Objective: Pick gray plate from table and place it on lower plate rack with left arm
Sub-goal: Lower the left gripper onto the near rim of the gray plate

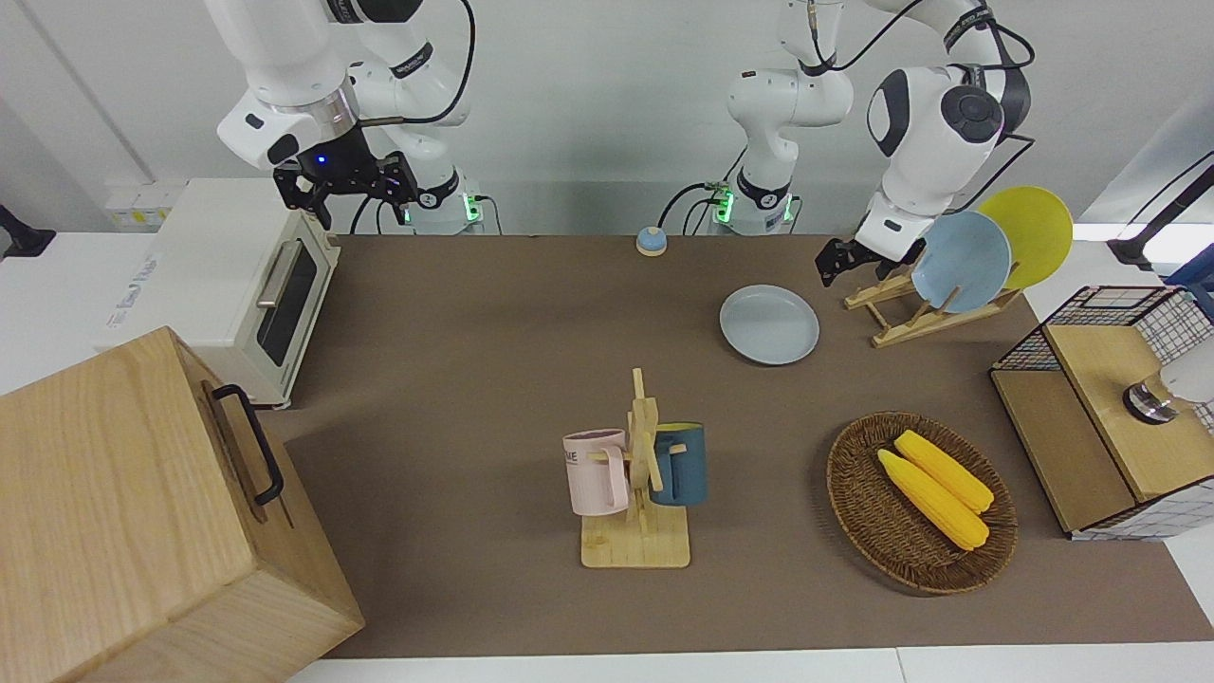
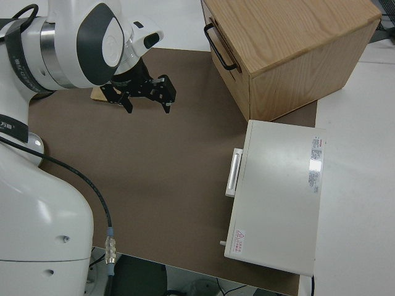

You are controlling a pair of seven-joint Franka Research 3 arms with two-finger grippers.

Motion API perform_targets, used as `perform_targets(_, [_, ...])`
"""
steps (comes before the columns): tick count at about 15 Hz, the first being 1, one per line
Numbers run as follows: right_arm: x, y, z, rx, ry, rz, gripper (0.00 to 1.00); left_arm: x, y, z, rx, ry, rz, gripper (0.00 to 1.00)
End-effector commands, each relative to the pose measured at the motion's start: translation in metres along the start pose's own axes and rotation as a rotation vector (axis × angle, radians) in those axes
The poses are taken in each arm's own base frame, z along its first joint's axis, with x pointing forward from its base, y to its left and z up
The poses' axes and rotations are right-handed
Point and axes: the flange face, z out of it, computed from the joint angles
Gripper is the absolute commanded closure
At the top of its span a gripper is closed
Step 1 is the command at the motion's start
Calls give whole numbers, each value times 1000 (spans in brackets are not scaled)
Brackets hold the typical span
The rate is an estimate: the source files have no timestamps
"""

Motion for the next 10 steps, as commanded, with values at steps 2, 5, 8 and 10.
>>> perform_targets(2, [-3,2,-4,-8,-2,17,17,0,1,59,-4,-37,-22,2])
perform_targets(5, [-3,2,-4,-7,-2,17,17,6,2,91,4,-76,-40,2])
perform_targets(8, [-3,2,-4,-7,-2,17,17,11,3,113,11,-118,-41,2])
perform_targets(10, [-3,2,-4,-7,-2,17,17,15,5,132,19,-156,-41,9])
